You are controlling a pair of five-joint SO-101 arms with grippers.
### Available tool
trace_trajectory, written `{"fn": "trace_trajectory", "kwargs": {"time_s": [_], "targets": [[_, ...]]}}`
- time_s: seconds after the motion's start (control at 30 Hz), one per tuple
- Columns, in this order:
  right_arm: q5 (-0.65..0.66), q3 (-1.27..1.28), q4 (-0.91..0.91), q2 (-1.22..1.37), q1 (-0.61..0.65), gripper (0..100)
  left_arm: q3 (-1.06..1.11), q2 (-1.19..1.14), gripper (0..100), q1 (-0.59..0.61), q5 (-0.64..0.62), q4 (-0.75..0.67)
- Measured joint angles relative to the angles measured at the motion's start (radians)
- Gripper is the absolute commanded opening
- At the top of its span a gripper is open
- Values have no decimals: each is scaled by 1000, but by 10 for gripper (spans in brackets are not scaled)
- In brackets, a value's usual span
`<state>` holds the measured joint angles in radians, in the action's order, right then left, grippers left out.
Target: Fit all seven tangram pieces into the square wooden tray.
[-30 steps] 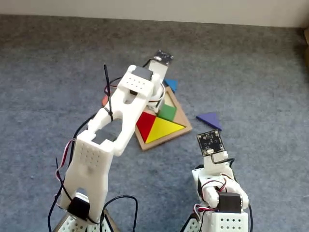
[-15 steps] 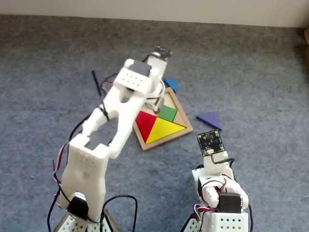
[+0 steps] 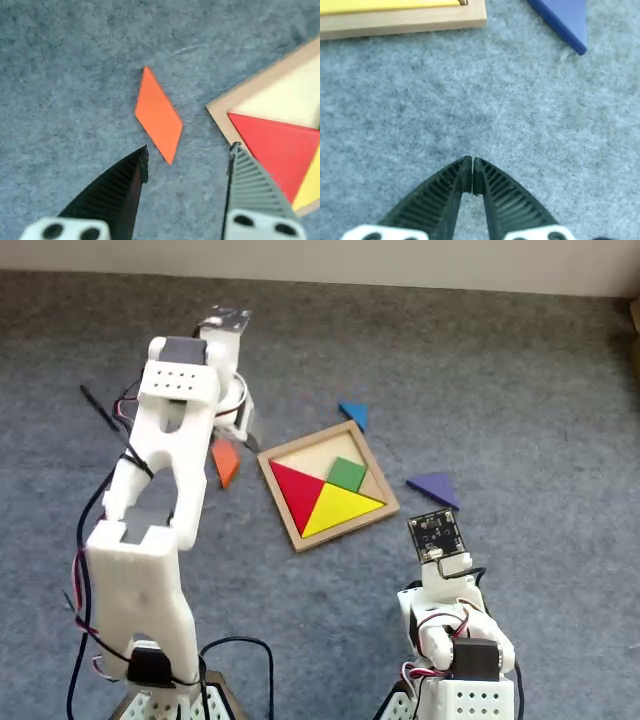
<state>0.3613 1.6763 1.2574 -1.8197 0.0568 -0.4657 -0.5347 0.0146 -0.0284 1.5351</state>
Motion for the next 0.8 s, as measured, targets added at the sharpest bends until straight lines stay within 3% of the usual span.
{"fn": "trace_trajectory", "kwargs": {"time_s": [0.47, 0.67, 0.8], "targets": [[0, 0, 0, 0, 0, 27, 0, -218, 265, 77, -80, -140], [0, 0, 0, 0, 0, 27, -14, -241, 138, 74, -87, -149], [0, 0, 0, 0, 0, 27, -17, -241, 114, 68, -89, -150]]}}
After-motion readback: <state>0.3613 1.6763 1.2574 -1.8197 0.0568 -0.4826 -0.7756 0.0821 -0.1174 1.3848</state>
